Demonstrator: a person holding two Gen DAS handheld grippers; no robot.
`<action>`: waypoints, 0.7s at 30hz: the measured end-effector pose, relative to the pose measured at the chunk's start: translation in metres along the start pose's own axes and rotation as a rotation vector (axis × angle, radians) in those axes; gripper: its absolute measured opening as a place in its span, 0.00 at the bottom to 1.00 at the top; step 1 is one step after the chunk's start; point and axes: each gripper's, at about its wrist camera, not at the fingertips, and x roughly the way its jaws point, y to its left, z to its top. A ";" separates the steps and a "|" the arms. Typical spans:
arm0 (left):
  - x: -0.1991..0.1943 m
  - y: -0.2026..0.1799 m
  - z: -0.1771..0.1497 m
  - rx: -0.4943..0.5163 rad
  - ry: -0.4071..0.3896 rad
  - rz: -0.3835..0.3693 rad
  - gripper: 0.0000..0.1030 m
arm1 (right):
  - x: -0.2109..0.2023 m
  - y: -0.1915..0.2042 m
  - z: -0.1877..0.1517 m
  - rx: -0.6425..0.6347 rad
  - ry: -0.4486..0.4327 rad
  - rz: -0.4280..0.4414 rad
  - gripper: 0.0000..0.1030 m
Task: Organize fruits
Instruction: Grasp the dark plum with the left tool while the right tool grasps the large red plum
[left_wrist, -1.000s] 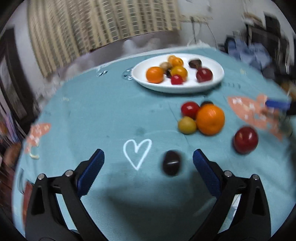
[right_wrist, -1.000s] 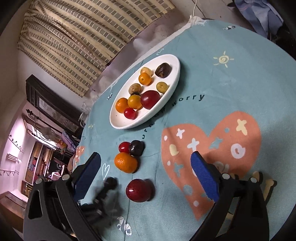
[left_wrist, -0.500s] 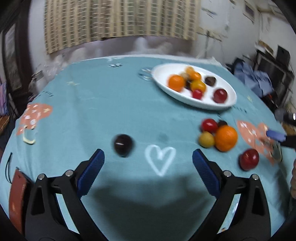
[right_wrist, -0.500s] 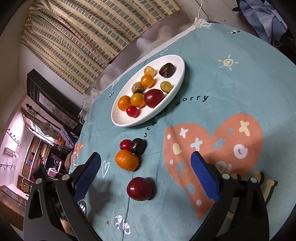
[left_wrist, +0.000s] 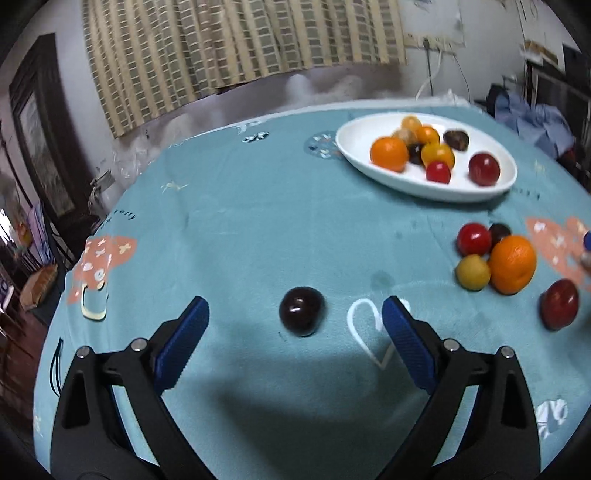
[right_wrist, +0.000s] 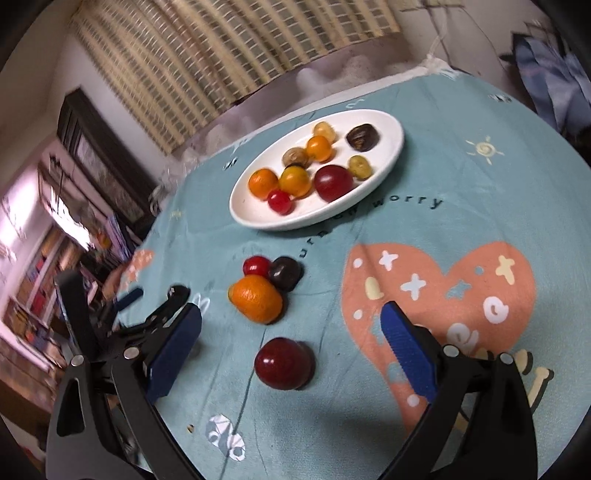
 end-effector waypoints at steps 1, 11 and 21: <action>0.004 0.001 0.001 -0.001 0.010 -0.003 0.93 | 0.001 0.002 -0.001 -0.014 0.005 -0.002 0.95; 0.028 0.017 0.002 -0.058 0.096 -0.130 0.36 | 0.018 0.011 -0.011 -0.079 0.075 -0.001 0.78; 0.029 0.016 -0.002 -0.066 0.103 -0.161 0.32 | 0.037 0.013 -0.024 -0.130 0.175 -0.037 0.41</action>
